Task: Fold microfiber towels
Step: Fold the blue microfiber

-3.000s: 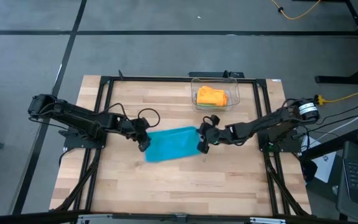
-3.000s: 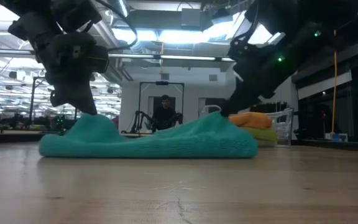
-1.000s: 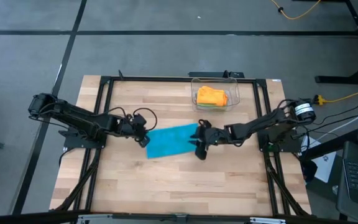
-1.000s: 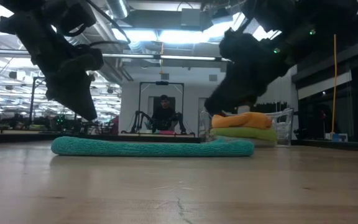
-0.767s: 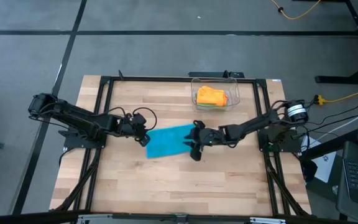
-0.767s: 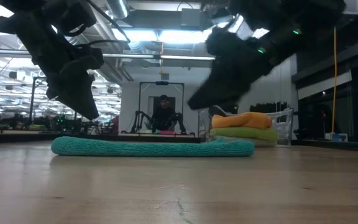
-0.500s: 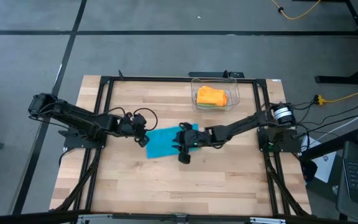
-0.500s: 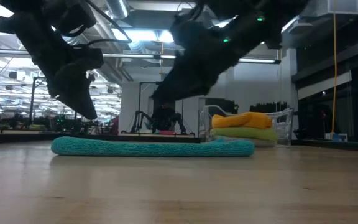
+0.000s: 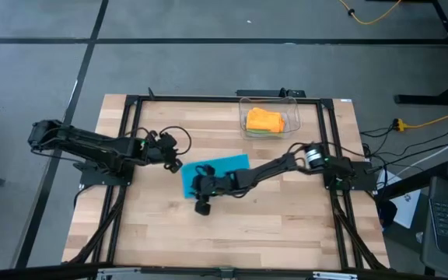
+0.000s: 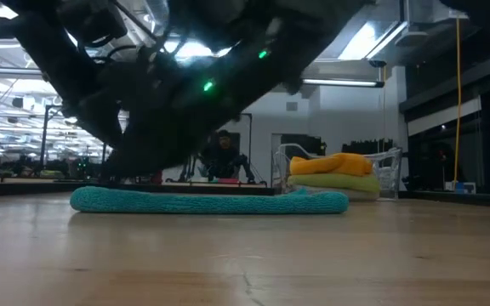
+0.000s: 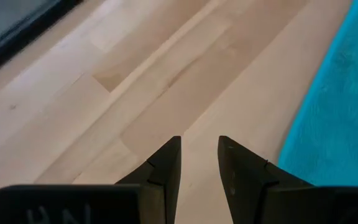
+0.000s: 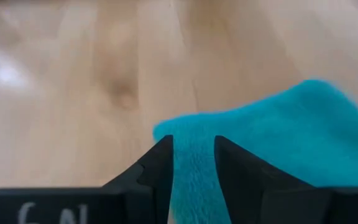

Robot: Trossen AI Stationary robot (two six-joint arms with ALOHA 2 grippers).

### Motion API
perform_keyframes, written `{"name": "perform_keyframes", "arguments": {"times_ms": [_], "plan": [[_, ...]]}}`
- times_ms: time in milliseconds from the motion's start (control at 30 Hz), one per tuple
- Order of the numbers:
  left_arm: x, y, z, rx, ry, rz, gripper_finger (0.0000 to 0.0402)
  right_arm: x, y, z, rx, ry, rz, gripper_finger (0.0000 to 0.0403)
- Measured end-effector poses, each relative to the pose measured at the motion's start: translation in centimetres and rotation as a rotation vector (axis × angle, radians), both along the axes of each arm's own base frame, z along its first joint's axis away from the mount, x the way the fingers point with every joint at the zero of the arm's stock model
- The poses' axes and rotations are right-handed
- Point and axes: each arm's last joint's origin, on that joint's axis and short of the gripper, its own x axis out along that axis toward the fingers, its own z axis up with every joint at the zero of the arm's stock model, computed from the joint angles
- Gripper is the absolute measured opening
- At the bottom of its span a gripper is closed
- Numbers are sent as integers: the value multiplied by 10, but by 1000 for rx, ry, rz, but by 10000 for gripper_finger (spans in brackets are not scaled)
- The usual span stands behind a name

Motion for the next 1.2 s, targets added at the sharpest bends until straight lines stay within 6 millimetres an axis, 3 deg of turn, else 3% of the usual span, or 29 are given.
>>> {"name": "perform_keyframes", "arguments": {"times_ms": [133, 267, 467, 700, 933, 1200], "plan": [[0, -2, 0, -25, -1, -19, 98, 16, 8, -25, 36, 96, -9, 119], [0, -4, -1, -53, 8, -41, 98, 19, 24, -24, 61, 193, 43, 120], [-1, -5, -2, -59, 20, -50, 98, 3, 61, -14, 9, 375, 144, 120], [-1, -6, -2, -72, 21, -59, 98, -32, 105, 2, -45, 674, 204, 120], [-1, -11, -2, -73, 18, -91, 98, -75, 146, 18, -142, 900, 58, 120], [13, -37, 5, -197, -135, -282, 98, -112, 188, 57, -265, 810, -169, 120]]}}
